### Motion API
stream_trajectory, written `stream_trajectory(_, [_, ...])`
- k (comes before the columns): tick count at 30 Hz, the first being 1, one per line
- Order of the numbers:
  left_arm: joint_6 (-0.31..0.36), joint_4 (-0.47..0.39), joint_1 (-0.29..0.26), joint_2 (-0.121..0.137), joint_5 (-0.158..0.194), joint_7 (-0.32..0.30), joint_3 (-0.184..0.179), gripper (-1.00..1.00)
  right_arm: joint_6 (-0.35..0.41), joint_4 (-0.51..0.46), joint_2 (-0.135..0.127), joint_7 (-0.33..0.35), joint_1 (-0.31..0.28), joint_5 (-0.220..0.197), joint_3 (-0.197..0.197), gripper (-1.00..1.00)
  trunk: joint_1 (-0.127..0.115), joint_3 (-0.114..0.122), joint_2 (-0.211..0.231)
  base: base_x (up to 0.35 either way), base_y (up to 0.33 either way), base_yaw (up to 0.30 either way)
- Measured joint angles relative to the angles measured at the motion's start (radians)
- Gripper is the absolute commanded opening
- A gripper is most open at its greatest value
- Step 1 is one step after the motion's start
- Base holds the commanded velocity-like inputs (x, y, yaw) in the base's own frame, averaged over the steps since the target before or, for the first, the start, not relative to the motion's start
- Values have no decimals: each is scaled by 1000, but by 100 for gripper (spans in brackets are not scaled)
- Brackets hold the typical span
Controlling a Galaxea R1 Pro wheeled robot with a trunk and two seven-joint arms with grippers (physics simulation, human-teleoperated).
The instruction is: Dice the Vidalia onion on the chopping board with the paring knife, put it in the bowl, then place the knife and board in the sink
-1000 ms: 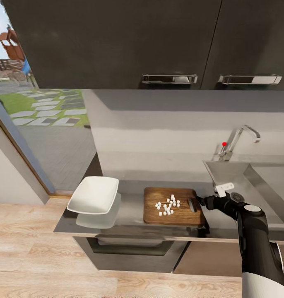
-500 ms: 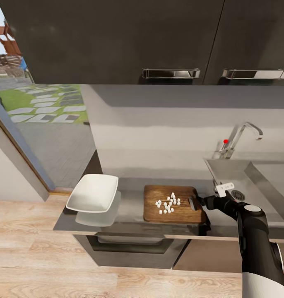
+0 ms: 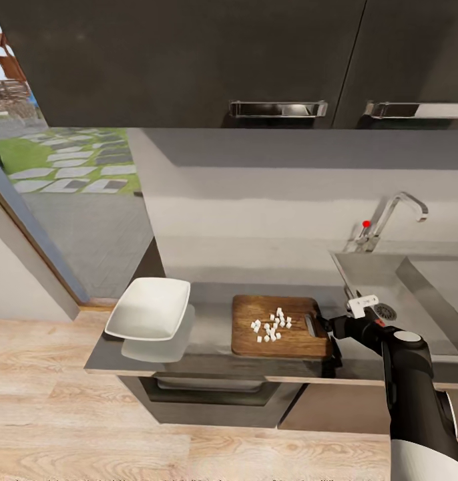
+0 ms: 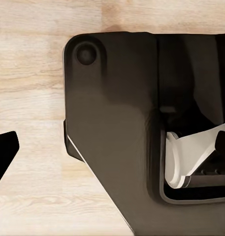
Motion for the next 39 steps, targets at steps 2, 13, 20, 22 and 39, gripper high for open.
stream_trajectory(2, [0, 0, 0, 0, 0, 0, 0, 100, 0, 0, 0, -1, 0, 0, 0, 100, 0, -3, 0, 0, 0, 0])
stream_trajectory(13, [0, 0, 0, 0, 0, 0, 0, 100, 0, 0, 0, -1, 0, 0, 0, 100, 0, -21, 0, 0, 0, 0])
stream_trajectory(20, [0, 0, 0, 0, 0, 0, 0, 100, 0, 0, 0, -1, 0, 0, 0, 100, 0, -32, 0, 0, 0, 0])
stream_trajectory(22, [0, 0, 0, 1, 0, 0, 0, 100, 0, 0, 0, -1, 0, 0, 0, 100, 0, -35, 0, 0, 0, 0])
stream_trajectory(39, [0, 0, 0, 0, 0, 0, 0, 100, 0, 0, 0, -1, 0, 0, -1, 100, 0, -62, 0, 0, 0, 0])
